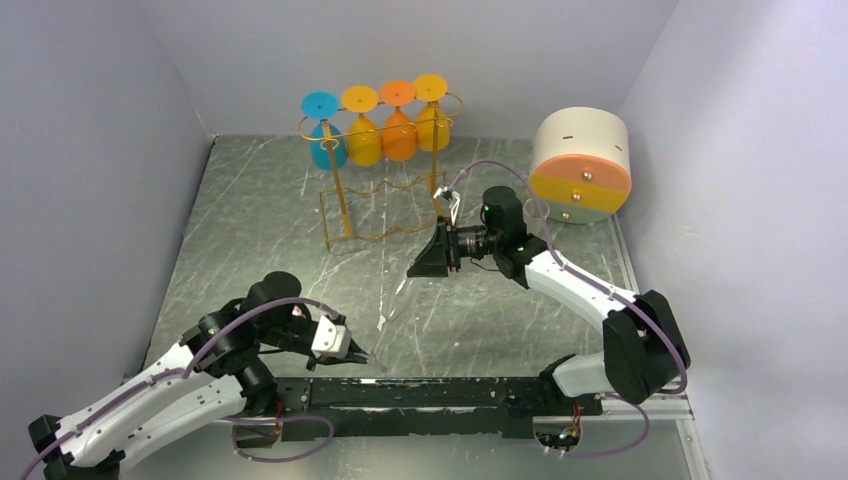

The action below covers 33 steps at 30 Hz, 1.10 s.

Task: Take the wine glass off the wine glass rack
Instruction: Place the wine glass at the center of the board.

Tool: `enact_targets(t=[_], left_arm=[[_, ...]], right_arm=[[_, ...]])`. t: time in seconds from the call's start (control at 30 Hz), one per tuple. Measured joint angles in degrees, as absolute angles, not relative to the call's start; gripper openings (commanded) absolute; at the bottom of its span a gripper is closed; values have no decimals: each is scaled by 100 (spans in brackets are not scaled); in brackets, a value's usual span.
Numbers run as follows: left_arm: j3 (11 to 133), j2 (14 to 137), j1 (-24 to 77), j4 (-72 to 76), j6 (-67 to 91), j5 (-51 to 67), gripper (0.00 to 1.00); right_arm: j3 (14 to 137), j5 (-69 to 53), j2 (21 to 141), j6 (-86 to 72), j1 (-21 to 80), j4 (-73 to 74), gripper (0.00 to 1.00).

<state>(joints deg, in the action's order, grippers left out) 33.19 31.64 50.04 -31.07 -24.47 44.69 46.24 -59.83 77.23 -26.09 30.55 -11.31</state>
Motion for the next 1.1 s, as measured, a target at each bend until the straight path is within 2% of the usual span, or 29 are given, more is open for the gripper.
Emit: enact_targets(t=[0.07, 0.27, 0.37, 0.4, 0.47, 0.5, 0.73, 0.77, 0.8, 0.87, 1.0, 1.1], left_arm=[[3317, 3146, 5013, -3199, -2456, 4418, 7], [3315, 2978, 5050, -3240, -2512, 4276, 7], [3286, 2908, 5061, -3227, -2512, 4224, 7], [3280, 2910, 5068, -3232, -2517, 4215, 7], [3275, 2923, 5076, -3234, -2530, 4163, 7], [3273, 2930, 5083, -3236, -2530, 4134, 7], [3218, 2936, 5089, -3242, -2526, 3957, 7], [3218, 2936, 5089, -3242, -2526, 3946, 7], [3218, 2934, 5094, -3245, -2526, 3920, 7], [3216, 2926, 5111, -3253, -2523, 3824, 7], [3216, 2895, 5122, -3301, -2558, 3546, 7], [3216, 2871, 5122, -3341, -2692, 3391, 7]], right_arm=[[4628, -6110, 7789, -2689, 3048, -1173, 41], [4604, -6407, 7682, -2941, 3011, -1686, 22], [4534, -6479, 7594, -3070, 2998, -1977, 19], [4519, -6497, 7583, -3107, 2991, -2053, 21], [4491, -6510, 7583, -3159, 2980, -2167, 38], [4466, -6521, 7583, -3203, 2969, -2231, 42], [4416, -6560, 7570, -3186, 2963, -2285, 40], [4412, -6569, 7559, -3173, 2963, -2287, 43], [4394, -6576, 7531, -3168, 2963, -2307, 51], [4357, -6589, 7459, -3164, 2961, -2329, 55], [4351, -6628, 7336, -3030, 2961, -2292, 56], [4554, -6663, 7338, -2600, 2961, -1723, 53]])
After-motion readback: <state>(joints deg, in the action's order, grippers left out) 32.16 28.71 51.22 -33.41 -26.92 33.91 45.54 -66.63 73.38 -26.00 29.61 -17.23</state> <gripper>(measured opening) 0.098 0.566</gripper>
